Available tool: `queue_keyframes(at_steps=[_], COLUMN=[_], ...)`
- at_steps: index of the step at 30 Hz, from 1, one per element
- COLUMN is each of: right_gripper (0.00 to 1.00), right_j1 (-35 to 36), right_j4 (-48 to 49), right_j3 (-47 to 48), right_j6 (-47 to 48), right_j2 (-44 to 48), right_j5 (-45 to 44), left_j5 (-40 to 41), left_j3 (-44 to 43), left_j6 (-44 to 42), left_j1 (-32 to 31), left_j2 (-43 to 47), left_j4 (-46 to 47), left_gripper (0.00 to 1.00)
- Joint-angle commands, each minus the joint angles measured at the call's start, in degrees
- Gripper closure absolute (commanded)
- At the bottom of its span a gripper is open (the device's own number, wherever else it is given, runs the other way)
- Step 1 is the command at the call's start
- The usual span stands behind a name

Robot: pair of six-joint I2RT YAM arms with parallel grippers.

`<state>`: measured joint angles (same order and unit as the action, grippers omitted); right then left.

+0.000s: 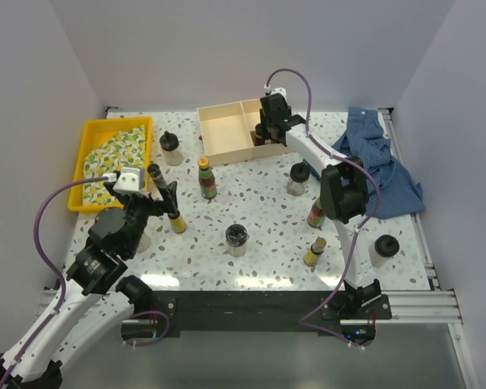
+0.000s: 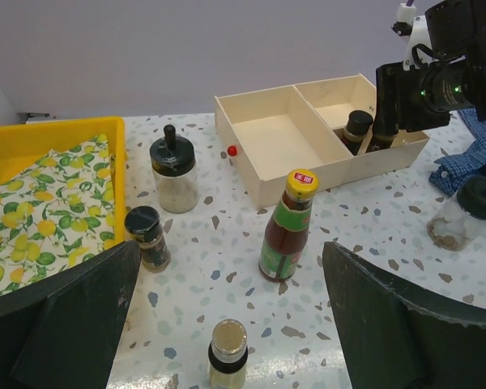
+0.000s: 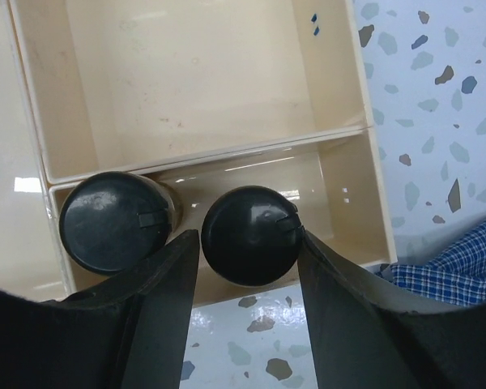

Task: Organize the condiment bottles
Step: Place the bottle in the storage box, then pick up the bottle from the center of the board.

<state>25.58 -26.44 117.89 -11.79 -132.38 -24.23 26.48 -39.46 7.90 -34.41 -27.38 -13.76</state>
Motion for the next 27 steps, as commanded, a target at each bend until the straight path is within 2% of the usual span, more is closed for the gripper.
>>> queue_keyframes(at_steps=[1,4,12,22,27], right_gripper=[0.39,0.33,0.32,0.33,0.35], right_j1=[-0.27,-0.36,-0.36,-0.36,-0.27], right_j4=[2.53,2.44,-0.28,-7.84,-8.19], right_j3=[0.15,0.41,1.21,-4.33,-11.69], right_j6=[-0.86,-0.95,-0.78,-2.97,-5.87], right_j2=[0.28,0.28,4.05,16.88,27.23], right_j5=[0.59,0.93,1.46,6.38,13.83], left_j5=[1.38,1.47,1.82,3.49,3.67], left_j3=[0.35,0.35,0.35,0.35,-1.14], left_j6=[-0.61,-0.61,-0.69,-0.34,1.32], left_j1=[0.05,0.05,0.05,0.14,0.14], left_j2=[-0.22,-0.31,-0.4,-0.13,-3.81], left_j4=[3.3,3.3,3.39,2.95,1.03], left_gripper=[0.01,0.01,0.01,0.01,0.01])
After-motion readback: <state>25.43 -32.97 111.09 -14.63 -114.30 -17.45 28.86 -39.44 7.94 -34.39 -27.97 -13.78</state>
